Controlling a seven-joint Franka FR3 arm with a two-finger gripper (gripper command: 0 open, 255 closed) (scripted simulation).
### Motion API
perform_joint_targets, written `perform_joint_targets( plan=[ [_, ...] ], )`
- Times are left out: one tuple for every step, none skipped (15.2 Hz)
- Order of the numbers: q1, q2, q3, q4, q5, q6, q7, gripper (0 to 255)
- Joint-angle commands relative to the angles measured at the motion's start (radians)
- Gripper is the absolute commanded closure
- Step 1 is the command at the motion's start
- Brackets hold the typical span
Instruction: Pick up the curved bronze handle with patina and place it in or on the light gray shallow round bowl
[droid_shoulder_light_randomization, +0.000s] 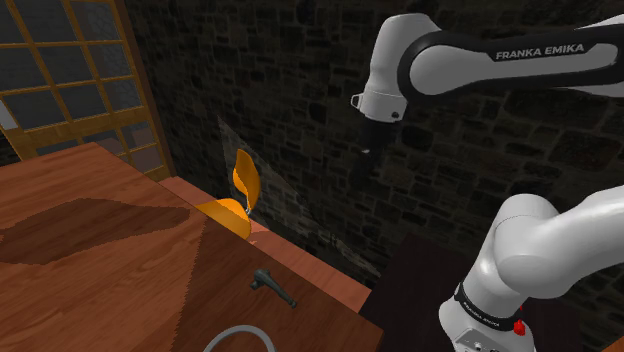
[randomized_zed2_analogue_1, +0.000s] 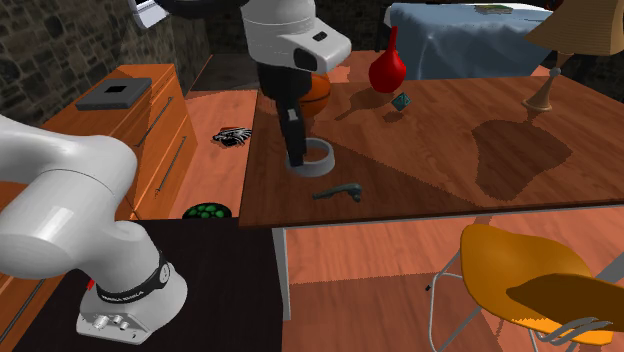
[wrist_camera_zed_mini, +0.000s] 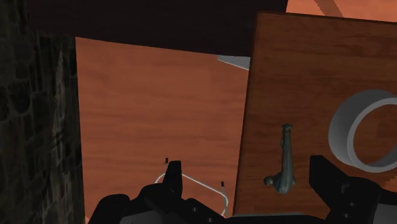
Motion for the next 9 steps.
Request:
perform_joint_targets(
  plan=[
    [0.011,0.039,0.029,-0.029,0.025,0.072,0.025,0],
    [0.016,0.063,0.042,-0.039,0.037,0.107,0.035,0],
    [0.021,0.088,0.055,-0.047,0.048,0.141,0.045,0],
    [0.026,0.115,0.068,-0.054,0.059,0.176,0.055,0],
    [0.031,0.144,0.081,-0.059,0.069,0.210,0.065,0],
    [0.035,0.174,0.094,-0.062,0.079,0.245,0.075,0],
    [0.040,0.205,0.107,-0.064,0.089,0.280,0.085,0],
    [0.044,0.238,0.120,-0.065,0.097,0.315,0.095,0],
    [0.048,0.272,0.133,-0.064,0.106,0.350,0.104,0]
  ],
)
